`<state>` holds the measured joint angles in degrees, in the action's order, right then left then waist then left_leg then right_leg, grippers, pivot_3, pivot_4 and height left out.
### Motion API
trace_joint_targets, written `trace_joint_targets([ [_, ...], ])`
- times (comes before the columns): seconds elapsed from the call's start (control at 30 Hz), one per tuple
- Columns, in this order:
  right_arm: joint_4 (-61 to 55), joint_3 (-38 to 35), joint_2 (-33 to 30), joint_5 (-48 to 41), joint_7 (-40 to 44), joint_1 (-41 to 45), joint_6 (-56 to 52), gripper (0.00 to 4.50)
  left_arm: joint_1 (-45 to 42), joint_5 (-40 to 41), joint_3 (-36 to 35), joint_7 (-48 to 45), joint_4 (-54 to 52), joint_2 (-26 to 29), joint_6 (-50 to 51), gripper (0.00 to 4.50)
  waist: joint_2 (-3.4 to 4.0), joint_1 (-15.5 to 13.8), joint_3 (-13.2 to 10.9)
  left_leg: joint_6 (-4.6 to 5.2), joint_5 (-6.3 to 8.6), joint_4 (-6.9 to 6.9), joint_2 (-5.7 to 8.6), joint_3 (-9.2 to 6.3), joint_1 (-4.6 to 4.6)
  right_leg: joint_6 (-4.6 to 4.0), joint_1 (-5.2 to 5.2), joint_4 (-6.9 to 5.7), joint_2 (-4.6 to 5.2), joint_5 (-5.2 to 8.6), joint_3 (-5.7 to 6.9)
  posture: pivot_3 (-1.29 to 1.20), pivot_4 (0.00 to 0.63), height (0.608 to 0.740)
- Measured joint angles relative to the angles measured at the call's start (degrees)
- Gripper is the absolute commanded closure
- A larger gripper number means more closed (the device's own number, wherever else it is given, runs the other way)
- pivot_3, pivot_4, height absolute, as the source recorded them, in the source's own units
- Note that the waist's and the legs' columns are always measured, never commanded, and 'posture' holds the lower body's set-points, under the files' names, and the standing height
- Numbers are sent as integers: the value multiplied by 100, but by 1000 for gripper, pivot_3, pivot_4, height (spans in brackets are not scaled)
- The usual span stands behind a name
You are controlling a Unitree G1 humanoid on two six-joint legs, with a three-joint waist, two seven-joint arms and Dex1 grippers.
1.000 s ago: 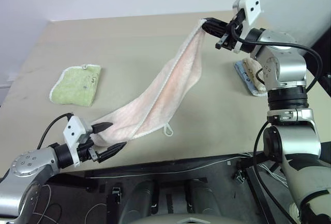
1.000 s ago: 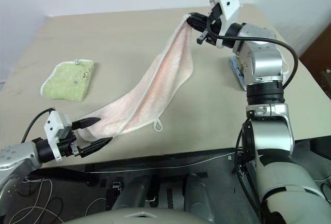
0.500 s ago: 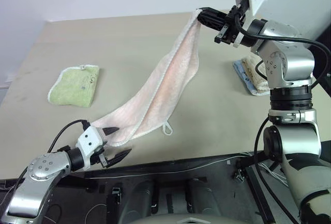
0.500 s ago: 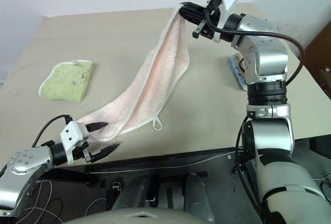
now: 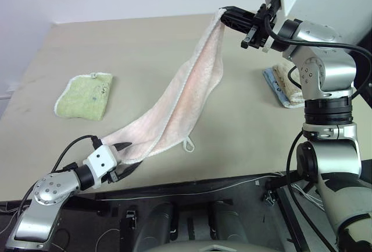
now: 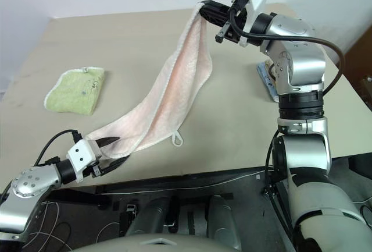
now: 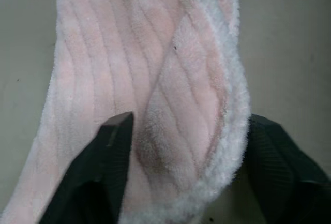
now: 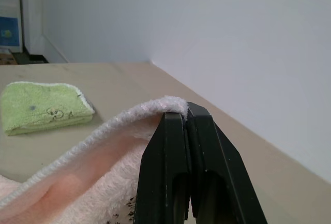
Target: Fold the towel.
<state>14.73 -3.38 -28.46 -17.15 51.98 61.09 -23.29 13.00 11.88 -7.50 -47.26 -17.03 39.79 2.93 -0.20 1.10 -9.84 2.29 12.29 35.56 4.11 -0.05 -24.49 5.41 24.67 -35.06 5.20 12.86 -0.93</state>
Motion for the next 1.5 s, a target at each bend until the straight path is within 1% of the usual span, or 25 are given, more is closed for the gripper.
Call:
trace_joint_targets([
  [0.2, 0, 29, -6, 4, -4, -28, 2, 4500, -157, 744, -121, -14, -370, -57, 823, 4460, 0, 0, 0, 0, 0, 0, 0, 0, 0, 2, 1, -1, 0, -1, 1, 0, 150, 740],
  [0.3, 0, 30, -68, 9, -4, -86, 3, 4500, -109, 1484, -430, -108, -593, -62, 1363, 4460, -1, 5, 0, 0, 0, 0, 0, 0, 0, 1, 0, -1, 0, -1, 1, 0, 150, 740],
  [0.4, 0, 42, -136, 18, -3, -174, 3, 4500, -89, 2166, -816, -240, -618, 44, 1888, 4460, -1, 3, -1, 0, 0, 0, 0, 0, 0, 1, 1, -2, -1, 0, 2, 0, 150, 740],
  [0.47, 6, 42, -196, 33, -12, -196, 8, 4500, -286, 2554, -1173, -270, -504, 90, 2146, 4460, -1, -5, -1, 0, 0, 1, 0, -1, 1, 1, 2, -4, -1, 0, 3, 0, 150, 740],
  [0.6, 128, 47, -249, 128, -73, -198, 116, 4500, -966, 2875, -1654, -356, 48, 428, 2324, 4460, -2, -14, -1, -1, -1, 10, 0, -1, 1, 0, -1, -3, -2, 0, 6, 0, 150, 740],
  [0.7, 304, 47, -376, 220, -126, -207, 198, 4500, -1382, 2937, -1750, -461, 431, 553, 2413, 4460, -2, -11, -1, 0, -1, 8, 5, -1, 0, 2, -1, 1, -1, -1, 5, 0, 150, 740],
  [0.8, 520, 20, -461, 257, -182, -207, 286, 4500, -2001, 2906, -1710, -494, 981, 659, 2479, 4460, -5, -23, -3, -3, -2, 5, 3, -3, -1, 3, 0, -3, -4, -1, 8, 0, 150, 740],
  [0.93, 1271, -19, -565, 401, -345, -62, 609, 4500, -3595, 2616, -1403, -528, 2275, 700, 2409, 4460, -8, -25, -7, -7, -6, 12, 5, -5, 2, 11, -6, -10, -5, -6, 10, 0, 150, 740],
  [1.03, 2099, -30, -542, 573, -557, 337, 987, 4500, -4944, 2145, -1027, -688, 3770, 643, 1956, 4460, -12, -19, -9, -9, -9, 18, 6, -4, 0, 24, -4, -15, -11, -14, 17, 0, 150, 740],
  [1.07, 2494, -33, -523, 655, -670, 551, 1187, 4500, -5549, 1936, -892, -746, 4503, 557, 1681, 4460, -15, -19, -12, -10, -12, 19, 7, -4, -1, 26, -2, -16, -15, -15, 20, 0, 150, 740],
  [1.2, 3903, -39, -457, 916, -1067, 1347, 1915, 4500, -7359, 1281, -663, -681, 6878, 275, 729, 4460, -21, 7, -16, 0, -19, 9, 8, -1, -5, 30, 3, -12, -20, -15, 20, 0, 150, 740],
  [1.3, 4568, -40, -498, 1047, -1160, 1690, 2344, 4500, -8103, 983, -666, -499, 8027, 202, 127, 4460, -23, 15, -18, -8, -25, -12, 7, 6, -15, 32, 18, -13, -18, -15, 23, 0, 150, 740],
  [1.37, 4783, -39, -591, 1136, -1043, 1716, 2538, 4500, -8300, 871, -678, -547, 8395, 194, -133, 4460, -23, 11, -18, -18, -32, -18, 7, 8, -27, 34, 29, -12, -18, -15, 23, 0, 150, 740],
  [1.43, 4775, -39, -723, 1128, -656, 1629, 2549, 4500, -8321, 834, -685, -909, 8548, 215, -238, 4460, -23, 7, -18, -20, -34, -9, 6, 11, -60, 35, 58, -16, -19, -15, 23, 0, 150, 740],
  [1.5, 4344, -37, -908, 1046, -88, 1212, 2487, 4500, -8141, 811, -673, -1548, 8494, 308, -223, 4460, -23, 7, -18, -21, -36, 20, 2, 9, -91, 37, 76, -26, -24, -16, 31, 0, 150, 740],
])
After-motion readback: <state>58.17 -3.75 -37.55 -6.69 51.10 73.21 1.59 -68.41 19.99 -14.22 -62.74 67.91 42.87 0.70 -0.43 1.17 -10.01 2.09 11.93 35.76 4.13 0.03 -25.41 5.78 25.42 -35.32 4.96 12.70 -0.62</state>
